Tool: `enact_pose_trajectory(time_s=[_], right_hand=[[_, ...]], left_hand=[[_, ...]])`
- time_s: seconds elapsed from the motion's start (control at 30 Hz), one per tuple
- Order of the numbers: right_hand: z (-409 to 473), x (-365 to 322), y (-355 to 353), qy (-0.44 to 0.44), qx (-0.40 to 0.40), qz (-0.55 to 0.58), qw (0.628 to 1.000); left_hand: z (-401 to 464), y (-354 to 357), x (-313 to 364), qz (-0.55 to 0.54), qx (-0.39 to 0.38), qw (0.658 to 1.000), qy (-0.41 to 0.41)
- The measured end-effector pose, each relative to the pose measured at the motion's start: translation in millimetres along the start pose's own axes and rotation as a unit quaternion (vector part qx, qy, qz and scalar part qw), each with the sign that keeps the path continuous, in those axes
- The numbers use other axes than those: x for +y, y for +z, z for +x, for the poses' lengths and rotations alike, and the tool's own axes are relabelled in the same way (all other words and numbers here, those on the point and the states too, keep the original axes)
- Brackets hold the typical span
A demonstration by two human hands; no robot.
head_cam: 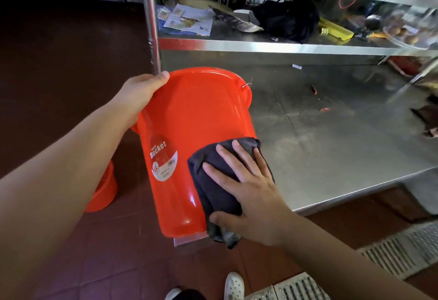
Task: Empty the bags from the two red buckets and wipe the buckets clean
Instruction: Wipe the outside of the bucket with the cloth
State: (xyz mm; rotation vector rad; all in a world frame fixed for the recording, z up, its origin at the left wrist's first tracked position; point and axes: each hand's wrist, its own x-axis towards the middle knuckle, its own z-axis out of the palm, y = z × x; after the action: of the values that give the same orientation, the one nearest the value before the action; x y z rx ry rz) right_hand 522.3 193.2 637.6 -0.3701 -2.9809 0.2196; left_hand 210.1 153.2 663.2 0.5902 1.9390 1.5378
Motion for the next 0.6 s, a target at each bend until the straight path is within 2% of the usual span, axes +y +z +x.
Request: enact_pose_trajectory(time_s=[0.23, 0.47, 0.6], right_hand=[[61, 18, -9, 0.027, 0.012, 0.015, 0.999], [154, 72, -31, 0.054, 0.015, 0.071, 0.996], [165, 95, -36, 0.055, 0.01, 0.069, 0.996]], left_hand=[[2, -2, 7, -0.041, -0.005, 0.997, -0.064], [3, 11, 3, -0.109, 0.021, 0.99, -0.091], [7, 27, 7, -0.11, 0.035, 0.989, -0.092]])
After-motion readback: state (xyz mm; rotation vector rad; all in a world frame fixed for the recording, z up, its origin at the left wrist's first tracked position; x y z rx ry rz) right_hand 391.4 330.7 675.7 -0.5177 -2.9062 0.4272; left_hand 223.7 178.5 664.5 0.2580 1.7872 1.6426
